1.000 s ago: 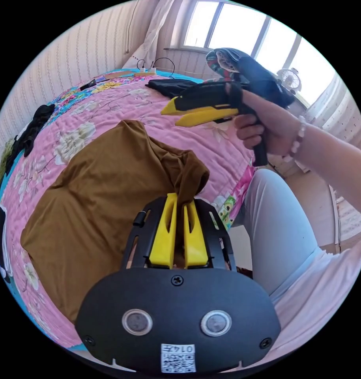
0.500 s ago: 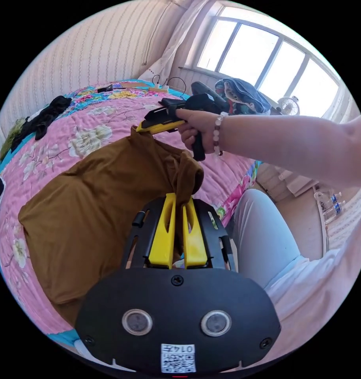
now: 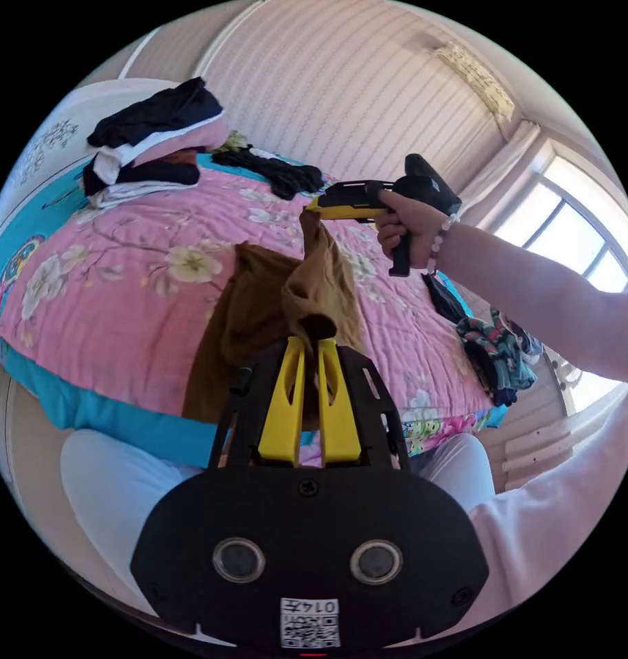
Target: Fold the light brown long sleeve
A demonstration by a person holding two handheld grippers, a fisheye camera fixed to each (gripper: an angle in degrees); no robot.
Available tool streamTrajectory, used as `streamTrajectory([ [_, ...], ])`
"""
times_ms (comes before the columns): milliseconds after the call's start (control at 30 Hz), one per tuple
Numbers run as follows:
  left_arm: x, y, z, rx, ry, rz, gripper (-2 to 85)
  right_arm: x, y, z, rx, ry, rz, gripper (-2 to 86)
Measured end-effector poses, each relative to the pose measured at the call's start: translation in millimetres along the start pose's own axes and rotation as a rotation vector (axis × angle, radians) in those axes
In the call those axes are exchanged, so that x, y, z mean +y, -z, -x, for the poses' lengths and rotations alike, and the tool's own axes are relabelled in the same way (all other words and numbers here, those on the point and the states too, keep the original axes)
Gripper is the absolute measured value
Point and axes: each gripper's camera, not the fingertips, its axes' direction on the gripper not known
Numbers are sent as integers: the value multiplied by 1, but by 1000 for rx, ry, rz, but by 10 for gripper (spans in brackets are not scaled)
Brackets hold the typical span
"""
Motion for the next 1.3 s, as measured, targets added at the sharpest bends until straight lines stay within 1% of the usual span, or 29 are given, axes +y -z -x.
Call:
streamTrajectory([
  [67,2,15,24,-81,67,28,-5,-12,-20,20,25,11,31,4],
  [167,2,30,45,-96,128,59,-8,-19,-28,33,26,37,41,6],
  [233,0,35,54,-82,163,70,-8,-22,-31,34,75,39,61,10],
  [333,-13,37,56,-96,119,47,0,-31,-37,33,164,14,98,24],
  [400,-24,32,55,-120,61,50,27,-39,-43,34,209,12,111,40],
  [467,-36,20,58,-134,54,91,67,-52,-56,43,301,53,131,63],
  [600,-47,2,62,-95,63,193,79,-71,-77,58,376,141,158,76],
  [700,-48,-1,63,-126,41,215,60,-81,-95,60,352,139,221,66],
  [767,-51,7,64,-105,40,218,19,-84,-101,63,312,149,274,26],
  [833,-52,15,63,-84,32,206,0,-84,-96,70,296,191,243,6],
  [967,-50,42,57,-18,-7,175,-9,-79,-73,87,155,312,148,-5],
  [1067,-47,59,54,-9,-18,156,-10,-81,-67,99,79,361,131,-6],
  [1200,-49,66,60,-34,22,149,-10,-85,-83,117,78,409,170,-4],
  [1300,-52,62,68,-28,79,160,-9,-84,-102,124,140,394,220,1],
])
